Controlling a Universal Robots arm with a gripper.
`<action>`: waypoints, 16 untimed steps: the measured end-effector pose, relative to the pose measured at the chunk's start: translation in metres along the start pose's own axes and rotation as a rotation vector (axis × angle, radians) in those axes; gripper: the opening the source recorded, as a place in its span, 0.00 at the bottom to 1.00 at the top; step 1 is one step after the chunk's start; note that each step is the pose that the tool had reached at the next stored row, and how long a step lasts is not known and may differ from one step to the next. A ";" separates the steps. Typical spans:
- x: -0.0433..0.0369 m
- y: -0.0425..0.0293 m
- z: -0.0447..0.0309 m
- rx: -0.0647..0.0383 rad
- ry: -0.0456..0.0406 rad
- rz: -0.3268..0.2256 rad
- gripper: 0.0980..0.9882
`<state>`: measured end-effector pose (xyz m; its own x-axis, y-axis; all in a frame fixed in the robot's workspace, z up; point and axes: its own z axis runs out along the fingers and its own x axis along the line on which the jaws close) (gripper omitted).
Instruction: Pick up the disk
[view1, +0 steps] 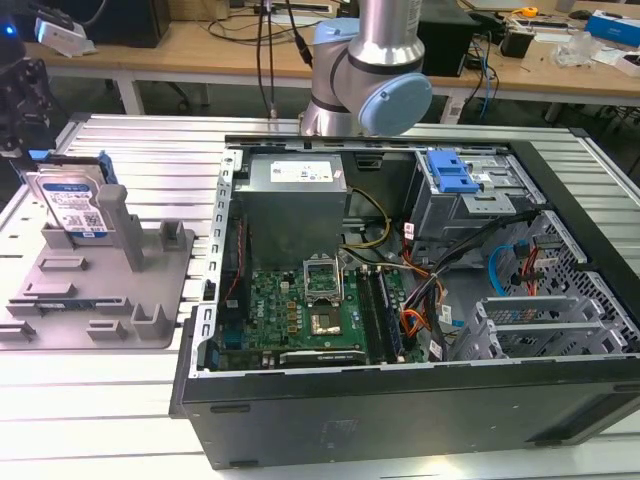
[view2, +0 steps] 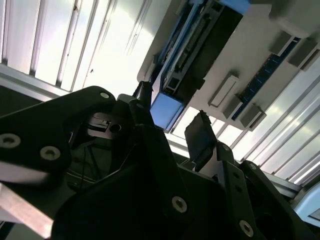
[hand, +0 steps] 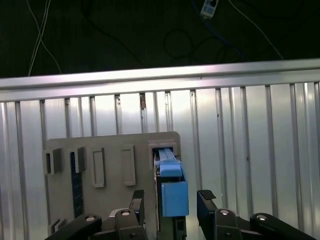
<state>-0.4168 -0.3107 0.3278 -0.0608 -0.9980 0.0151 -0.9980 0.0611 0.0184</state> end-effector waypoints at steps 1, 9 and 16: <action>0.0000 0.0004 0.0015 0.000 0.0003 -0.001 0.50; 0.0000 0.0026 0.0088 0.000 0.0011 -0.007 0.50; -0.0002 0.0024 0.0137 0.000 0.0011 -0.007 0.50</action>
<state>-0.4194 -0.3106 0.3142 -0.0541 -0.9984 0.0162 -0.9984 0.0544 0.0181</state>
